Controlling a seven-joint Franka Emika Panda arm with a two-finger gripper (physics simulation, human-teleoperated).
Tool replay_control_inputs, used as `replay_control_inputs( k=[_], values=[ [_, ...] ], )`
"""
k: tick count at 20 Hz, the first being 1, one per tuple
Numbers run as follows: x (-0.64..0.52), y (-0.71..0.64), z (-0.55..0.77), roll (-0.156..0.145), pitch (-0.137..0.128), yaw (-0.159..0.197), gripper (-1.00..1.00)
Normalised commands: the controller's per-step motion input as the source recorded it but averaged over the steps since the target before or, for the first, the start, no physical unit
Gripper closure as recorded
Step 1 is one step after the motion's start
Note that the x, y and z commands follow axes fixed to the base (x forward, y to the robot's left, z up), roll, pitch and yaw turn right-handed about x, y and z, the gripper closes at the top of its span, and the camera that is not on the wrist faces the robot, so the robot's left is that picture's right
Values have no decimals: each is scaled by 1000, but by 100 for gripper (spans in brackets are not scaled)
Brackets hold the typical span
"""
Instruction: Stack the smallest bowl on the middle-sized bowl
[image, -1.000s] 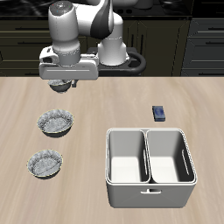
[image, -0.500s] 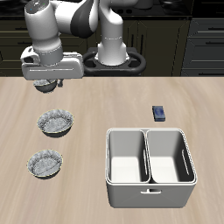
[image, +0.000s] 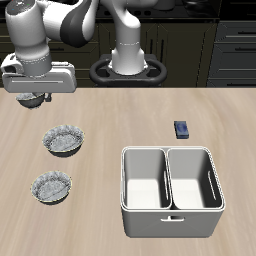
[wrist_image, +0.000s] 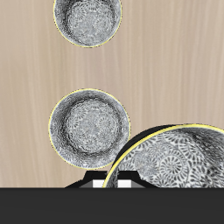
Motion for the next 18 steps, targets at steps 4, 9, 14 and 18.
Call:
replay_control_inputs(
  k=[4,9,14,18],
  values=[
    [225,68,88,-27,-38,28,100],
    [286,219,121,15,-25,9,100],
    [269,232,132,35,-18,-10,100],
    [375,52,268,-31,-48,-35,100]
  ],
)
